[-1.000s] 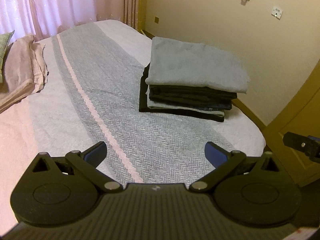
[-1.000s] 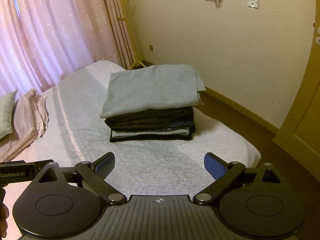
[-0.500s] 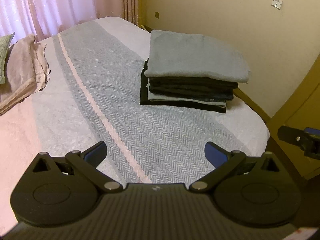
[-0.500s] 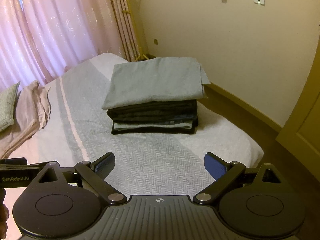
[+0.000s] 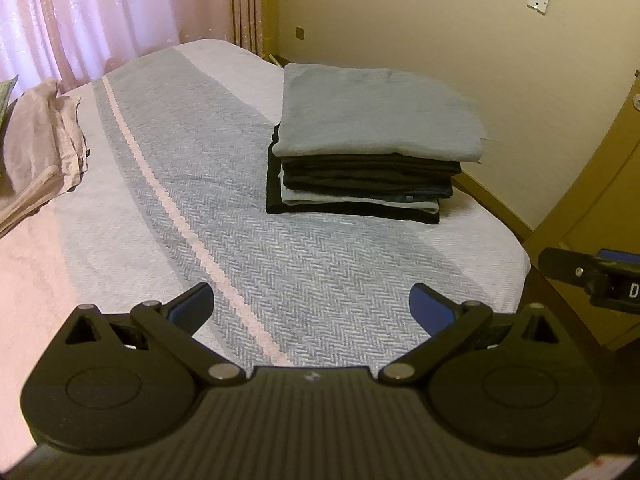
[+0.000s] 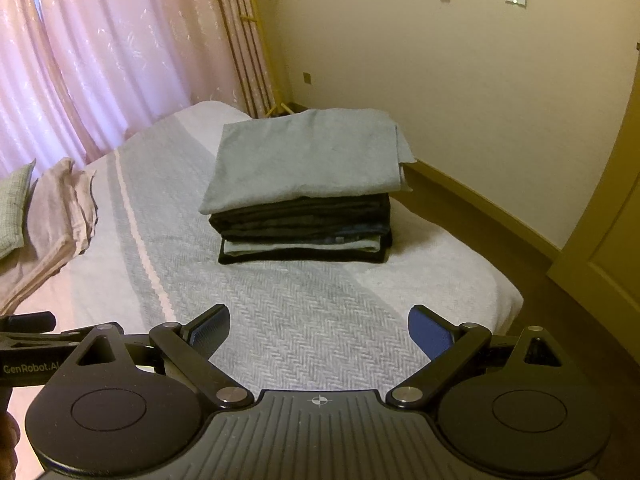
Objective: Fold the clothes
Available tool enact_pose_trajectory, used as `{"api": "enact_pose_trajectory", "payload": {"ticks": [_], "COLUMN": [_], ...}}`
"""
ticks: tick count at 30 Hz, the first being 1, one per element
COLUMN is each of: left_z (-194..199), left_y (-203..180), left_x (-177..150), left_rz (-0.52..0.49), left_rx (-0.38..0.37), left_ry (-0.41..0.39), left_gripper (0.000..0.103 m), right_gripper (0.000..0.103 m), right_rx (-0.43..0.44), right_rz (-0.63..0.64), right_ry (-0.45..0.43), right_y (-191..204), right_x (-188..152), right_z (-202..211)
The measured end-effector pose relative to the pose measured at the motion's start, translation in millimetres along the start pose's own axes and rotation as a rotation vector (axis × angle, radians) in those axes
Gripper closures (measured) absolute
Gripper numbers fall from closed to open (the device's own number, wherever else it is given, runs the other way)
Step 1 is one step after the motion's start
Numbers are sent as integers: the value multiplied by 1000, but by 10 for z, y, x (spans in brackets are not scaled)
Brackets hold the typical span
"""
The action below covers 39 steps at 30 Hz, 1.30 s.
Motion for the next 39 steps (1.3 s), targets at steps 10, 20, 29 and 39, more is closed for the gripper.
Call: {"api": "enact_pose_trajectory", "payload": {"ticks": [10, 20, 29, 39], "left_z": [-6, -10, -21, -21], "left_y": [-6, -2, -6, -12], "left_x": [33, 52, 87, 122], "left_rz": [-5, -11, -15, -16], "left_rx": [-6, -4, 5, 16], "left_ry": [-10, -16, -24, -33], "left_gripper": [1, 1, 1, 1], "right_gripper": [10, 10, 10, 10], "right_rx": [-2, -2, 1, 4], "right_rz": [3, 6, 4, 4], "right_ry": [0, 4, 4, 4], "right_y": [35, 61, 73, 81], "right_x": [0, -3, 28, 53], "right_z": [9, 5, -13, -22]}}
Point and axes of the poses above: each gripper's, at about its wrist camera, not at the fingertips, and z roughly against the way its jaws point, y to its left, x to its top, the point moved 5 cm from there along -z, roughly the way its jaws point, and after that the axes turned 10 degrees about -y, right-handed, at the moved point
